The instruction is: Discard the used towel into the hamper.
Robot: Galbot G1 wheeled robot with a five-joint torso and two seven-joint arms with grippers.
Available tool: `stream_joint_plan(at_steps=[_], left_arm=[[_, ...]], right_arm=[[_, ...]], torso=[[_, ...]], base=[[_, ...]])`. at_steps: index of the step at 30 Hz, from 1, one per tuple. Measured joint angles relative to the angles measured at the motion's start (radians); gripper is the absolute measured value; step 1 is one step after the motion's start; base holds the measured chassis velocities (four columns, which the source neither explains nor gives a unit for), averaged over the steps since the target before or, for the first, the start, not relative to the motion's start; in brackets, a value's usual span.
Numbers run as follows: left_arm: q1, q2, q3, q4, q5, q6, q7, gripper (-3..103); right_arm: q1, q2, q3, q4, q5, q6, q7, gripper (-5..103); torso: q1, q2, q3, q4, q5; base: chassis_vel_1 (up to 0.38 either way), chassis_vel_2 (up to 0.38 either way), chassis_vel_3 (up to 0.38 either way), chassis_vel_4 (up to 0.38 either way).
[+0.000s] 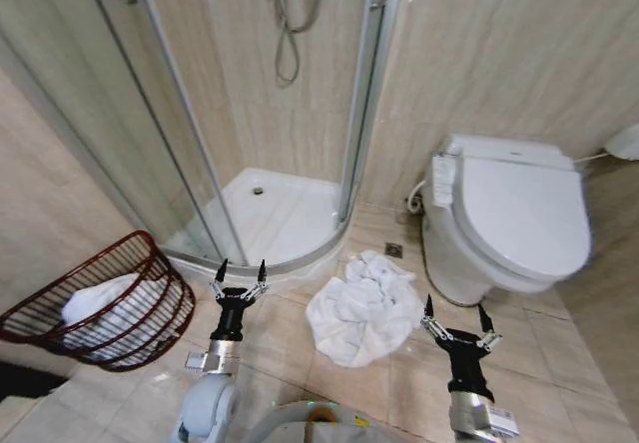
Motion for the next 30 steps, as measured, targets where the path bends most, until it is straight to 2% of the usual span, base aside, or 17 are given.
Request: stream_joint_plan(at_steps=[6, 9, 19, 23, 30], left_arm=[[0.017, -0.001, 0.000, 0.002, 0.002, -0.002, -0.010, 100], [0.018, -0.002, 0.001, 0.013, 0.008, -0.022, -0.032, 100], [0.026, -0.003, 0.018, 0.010, 0.017, -0.002, -0.039, 100], [0.024, -0.010, 0.036, 0.023, 0.046, -0.017, -0.070, 100], [0.021, -0.017, 0.041, 0.027, 0.052, -0.034, -0.080, 100]], right_arm=[[0.000, -0.001, -0.007, -0.007, -0.002, 0.003, 0.002, 100], [0.000, -0.002, -0.011, -0.007, -0.005, 0.004, 0.003, 100], [-0.004, -0.003, -0.012, -0.019, -0.010, 0.012, 0.004, 100], [-0.011, -0.013, -0.023, -0.016, 0.005, 0.011, -0.007, 100], [-0.001, -0.008, -0.016, -0.032, 0.004, 0.010, -0.018, 100]], torso=[[0.000, 0.000, 0.000, -0.0006, -0.0002], [0.000, 0.000, 0.000, -0.0004, -0.0004], [0.000, 0.000, 0.000, -0.0006, -0.0004], [0.000, 0.000, 0.000, -0.0002, -0.0003], [0.000, 0.000, 0.000, -0.0005, -0.0003]], base=[[-0.091, -0.090, 0.132, 0.132], [-0.073, -0.075, 0.143, 0.120], [-0.052, -0.061, 0.075, 0.072], [-0.009, -0.018, 0.056, 0.059], [0.009, 0.003, 0.019, 0.024]])
